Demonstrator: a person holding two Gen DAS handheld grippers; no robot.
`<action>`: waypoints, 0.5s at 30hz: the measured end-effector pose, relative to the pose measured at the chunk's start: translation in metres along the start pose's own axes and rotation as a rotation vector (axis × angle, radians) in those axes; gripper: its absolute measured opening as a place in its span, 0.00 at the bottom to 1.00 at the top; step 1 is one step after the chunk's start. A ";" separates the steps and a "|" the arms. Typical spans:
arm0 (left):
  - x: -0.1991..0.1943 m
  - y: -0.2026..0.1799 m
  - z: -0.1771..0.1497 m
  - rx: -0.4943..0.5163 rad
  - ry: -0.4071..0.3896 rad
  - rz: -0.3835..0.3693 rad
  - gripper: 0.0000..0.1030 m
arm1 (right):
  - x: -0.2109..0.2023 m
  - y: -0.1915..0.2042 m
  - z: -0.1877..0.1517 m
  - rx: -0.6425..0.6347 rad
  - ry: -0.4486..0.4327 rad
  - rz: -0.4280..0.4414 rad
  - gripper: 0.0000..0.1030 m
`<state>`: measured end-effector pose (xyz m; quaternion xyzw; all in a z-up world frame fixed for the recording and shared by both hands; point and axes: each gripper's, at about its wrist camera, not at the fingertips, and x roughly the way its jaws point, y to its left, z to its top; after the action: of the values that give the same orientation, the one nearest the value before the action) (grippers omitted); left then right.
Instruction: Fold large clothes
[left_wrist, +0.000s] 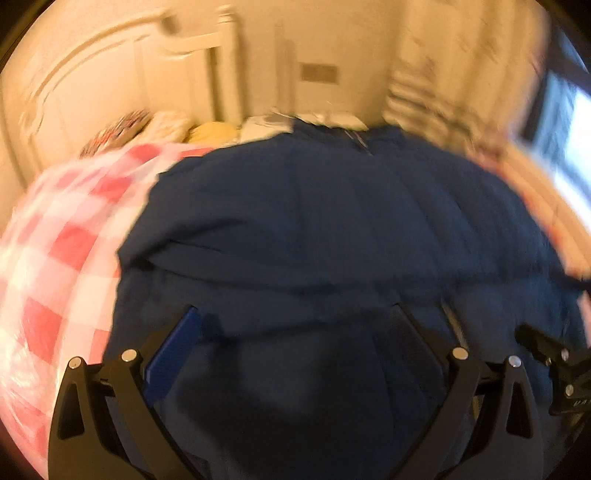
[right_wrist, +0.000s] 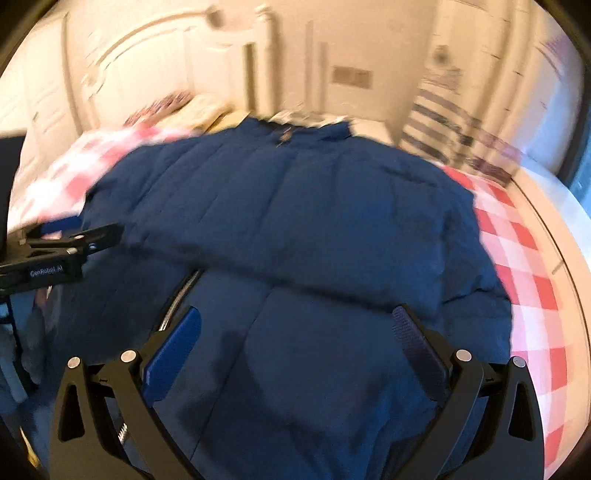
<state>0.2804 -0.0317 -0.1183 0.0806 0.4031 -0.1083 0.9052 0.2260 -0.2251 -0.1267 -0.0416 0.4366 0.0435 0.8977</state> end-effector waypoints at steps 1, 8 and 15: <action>0.008 -0.009 -0.005 0.046 0.027 0.022 0.98 | 0.009 0.001 -0.003 -0.002 0.034 0.004 0.96; 0.015 -0.010 -0.009 0.046 0.066 0.025 0.98 | 0.016 -0.003 -0.006 0.029 0.067 0.020 0.96; -0.009 0.028 -0.030 -0.032 0.065 0.087 0.98 | -0.007 -0.049 -0.024 0.111 0.036 -0.101 0.96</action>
<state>0.2603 0.0037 -0.1297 0.0873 0.4302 -0.0596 0.8965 0.2086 -0.2770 -0.1343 -0.0147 0.4516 -0.0267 0.8917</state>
